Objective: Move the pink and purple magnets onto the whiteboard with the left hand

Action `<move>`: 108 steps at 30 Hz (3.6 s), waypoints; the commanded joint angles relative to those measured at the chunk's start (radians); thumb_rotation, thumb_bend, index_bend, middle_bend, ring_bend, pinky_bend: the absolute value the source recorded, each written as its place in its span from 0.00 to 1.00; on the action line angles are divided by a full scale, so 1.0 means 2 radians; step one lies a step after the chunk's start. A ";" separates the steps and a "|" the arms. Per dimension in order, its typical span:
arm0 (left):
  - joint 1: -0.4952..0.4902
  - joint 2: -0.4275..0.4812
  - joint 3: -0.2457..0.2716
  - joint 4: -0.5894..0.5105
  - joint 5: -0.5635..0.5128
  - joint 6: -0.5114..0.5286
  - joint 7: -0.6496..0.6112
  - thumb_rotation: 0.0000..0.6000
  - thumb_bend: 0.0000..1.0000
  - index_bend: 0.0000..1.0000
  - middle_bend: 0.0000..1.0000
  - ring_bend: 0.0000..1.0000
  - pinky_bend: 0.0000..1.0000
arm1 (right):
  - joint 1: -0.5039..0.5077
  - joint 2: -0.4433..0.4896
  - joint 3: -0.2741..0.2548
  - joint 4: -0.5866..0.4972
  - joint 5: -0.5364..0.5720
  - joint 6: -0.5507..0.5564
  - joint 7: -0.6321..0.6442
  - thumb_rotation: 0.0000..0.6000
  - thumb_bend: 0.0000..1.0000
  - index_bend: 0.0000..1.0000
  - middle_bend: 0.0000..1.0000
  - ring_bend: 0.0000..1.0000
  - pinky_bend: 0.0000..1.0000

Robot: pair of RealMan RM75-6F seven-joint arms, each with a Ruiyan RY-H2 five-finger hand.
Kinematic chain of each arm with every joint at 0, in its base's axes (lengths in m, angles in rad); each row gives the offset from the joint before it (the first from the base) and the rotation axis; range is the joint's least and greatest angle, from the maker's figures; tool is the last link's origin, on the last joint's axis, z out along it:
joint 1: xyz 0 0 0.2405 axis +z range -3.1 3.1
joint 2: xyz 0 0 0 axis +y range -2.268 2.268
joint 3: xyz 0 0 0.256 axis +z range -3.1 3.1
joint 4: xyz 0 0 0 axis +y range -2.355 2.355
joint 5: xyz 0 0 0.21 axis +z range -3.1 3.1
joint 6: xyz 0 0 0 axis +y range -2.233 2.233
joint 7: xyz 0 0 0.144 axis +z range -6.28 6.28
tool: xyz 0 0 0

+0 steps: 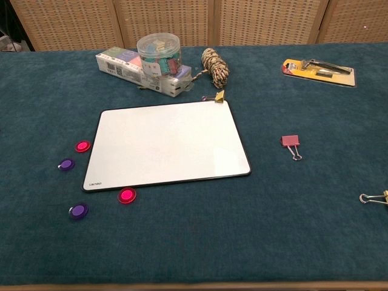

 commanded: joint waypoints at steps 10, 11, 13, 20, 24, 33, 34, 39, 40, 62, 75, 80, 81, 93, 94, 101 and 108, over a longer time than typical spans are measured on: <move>-0.010 -0.008 0.004 0.008 0.003 -0.021 0.002 1.00 0.07 0.01 0.00 0.00 0.00 | -0.001 0.002 -0.002 -0.002 0.003 -0.006 0.003 1.00 0.00 0.00 0.00 0.00 0.00; -0.016 -0.012 0.004 0.013 0.005 -0.030 0.002 1.00 0.08 0.02 0.00 0.00 0.00 | -0.001 0.003 -0.003 -0.004 0.002 -0.006 0.004 1.00 0.00 0.00 0.00 0.00 0.00; -0.029 -0.022 0.004 0.023 0.008 -0.050 -0.003 1.00 0.10 0.08 0.00 0.00 0.00 | -0.001 0.005 -0.004 -0.007 0.000 -0.007 0.005 1.00 0.00 0.00 0.00 0.00 0.00; -0.090 -0.058 -0.008 0.041 0.009 -0.131 -0.005 1.00 0.29 0.23 0.00 0.00 0.00 | 0.001 0.010 -0.003 -0.008 0.007 -0.015 0.012 1.00 0.00 0.00 0.00 0.00 0.00; -0.131 -0.090 -0.028 0.058 -0.002 -0.171 0.008 1.00 0.34 0.32 0.00 0.00 0.00 | 0.003 0.011 -0.002 -0.008 0.013 -0.022 0.015 1.00 0.00 0.00 0.00 0.00 0.00; -0.196 -0.160 -0.065 0.090 -0.083 -0.238 0.081 1.00 0.34 0.32 0.00 0.00 0.00 | 0.006 0.014 0.002 -0.004 0.032 -0.033 0.024 1.00 0.00 0.00 0.00 0.00 0.00; -0.199 -0.166 -0.067 0.092 -0.090 -0.240 0.088 1.00 0.34 0.32 0.00 0.00 0.00 | 0.006 0.014 0.003 -0.004 0.033 -0.033 0.025 1.00 0.00 0.00 0.00 0.00 0.00; -0.216 -0.198 -0.072 0.107 -0.128 -0.248 0.128 1.00 0.34 0.32 0.00 0.00 0.00 | 0.007 0.017 0.004 -0.004 0.038 -0.037 0.030 1.00 0.00 0.00 0.00 0.00 0.00; -0.219 -0.205 -0.071 0.111 -0.136 -0.251 0.134 1.00 0.34 0.32 0.00 0.00 0.00 | 0.007 0.017 0.005 -0.004 0.039 -0.038 0.031 1.00 0.00 0.00 0.00 0.00 0.00; -0.238 -0.257 -0.052 0.132 -0.174 -0.255 0.162 1.00 0.35 0.32 0.00 0.00 0.00 | 0.008 0.027 0.003 -0.008 0.044 -0.046 0.046 1.00 0.00 0.00 0.00 0.00 0.00; -0.243 -0.265 -0.052 0.121 -0.208 -0.248 0.186 1.00 0.36 0.37 0.00 0.00 0.00 | 0.008 0.029 0.003 -0.009 0.046 -0.046 0.049 1.00 0.00 0.00 0.00 0.00 0.00; -0.245 -0.268 -0.056 0.121 -0.223 -0.245 0.191 1.00 0.36 0.38 0.00 0.00 0.00 | 0.008 0.029 0.003 -0.009 0.046 -0.046 0.048 1.00 0.00 0.00 0.00 0.00 0.00; -0.245 -0.269 -0.057 0.122 -0.226 -0.243 0.192 1.00 0.36 0.38 0.00 0.00 0.00 | 0.008 0.029 0.003 -0.009 0.046 -0.046 0.048 1.00 0.00 0.00 0.00 0.00 0.00; -0.253 -0.274 -0.054 0.125 -0.242 -0.243 0.207 1.00 0.36 0.38 0.00 0.00 0.00 | 0.008 0.030 0.003 -0.010 0.049 -0.046 0.049 1.00 0.00 0.00 0.00 0.00 0.00; -0.254 -0.275 -0.053 0.126 -0.242 -0.243 0.208 1.00 0.36 0.38 0.00 0.00 0.00 | 0.008 0.030 0.004 -0.010 0.049 -0.046 0.050 1.00 0.00 0.00 0.00 0.00 0.00; -0.253 -0.279 -0.050 0.130 -0.245 -0.241 0.206 1.00 0.36 0.39 0.00 0.00 0.00 | 0.008 0.031 0.005 -0.010 0.050 -0.045 0.053 1.00 0.00 0.00 0.00 0.00 0.00; -0.255 -0.281 -0.050 0.134 -0.246 -0.242 0.203 1.00 0.36 0.40 0.00 0.00 0.00 | 0.008 0.031 0.004 -0.010 0.050 -0.047 0.054 1.00 0.00 0.00 0.00 0.00 0.00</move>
